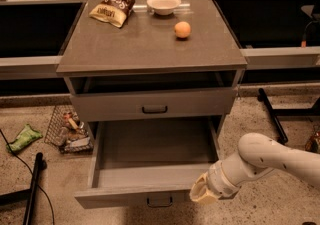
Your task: Close middle drawer
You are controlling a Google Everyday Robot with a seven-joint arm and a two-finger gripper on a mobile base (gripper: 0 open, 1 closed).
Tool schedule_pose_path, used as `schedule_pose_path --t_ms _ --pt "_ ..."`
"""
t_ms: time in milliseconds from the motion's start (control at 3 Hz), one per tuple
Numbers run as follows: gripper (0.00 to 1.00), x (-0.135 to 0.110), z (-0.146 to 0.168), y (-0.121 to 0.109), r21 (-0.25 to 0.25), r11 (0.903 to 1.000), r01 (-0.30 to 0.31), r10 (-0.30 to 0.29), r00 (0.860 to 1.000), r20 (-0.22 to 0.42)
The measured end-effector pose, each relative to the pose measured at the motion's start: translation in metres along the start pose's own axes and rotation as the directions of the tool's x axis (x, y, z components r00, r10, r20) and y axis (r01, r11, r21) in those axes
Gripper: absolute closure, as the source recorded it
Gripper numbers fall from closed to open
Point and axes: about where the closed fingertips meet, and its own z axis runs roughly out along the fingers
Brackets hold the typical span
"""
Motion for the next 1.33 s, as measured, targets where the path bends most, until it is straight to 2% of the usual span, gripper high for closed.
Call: schedule_pose_path --t_ms 667,1000,1333 --pt "1.00 0.027 0.047 -0.009 0.046 0.9947 0.092 -0.090 0.995 -0.041" --pt "1.00 0.042 0.067 -0.020 0.055 0.9915 0.118 -0.115 0.992 -0.044" --pt "0.85 0.056 0.078 -0.035 0.068 0.9923 0.104 -0.102 0.994 -0.034"
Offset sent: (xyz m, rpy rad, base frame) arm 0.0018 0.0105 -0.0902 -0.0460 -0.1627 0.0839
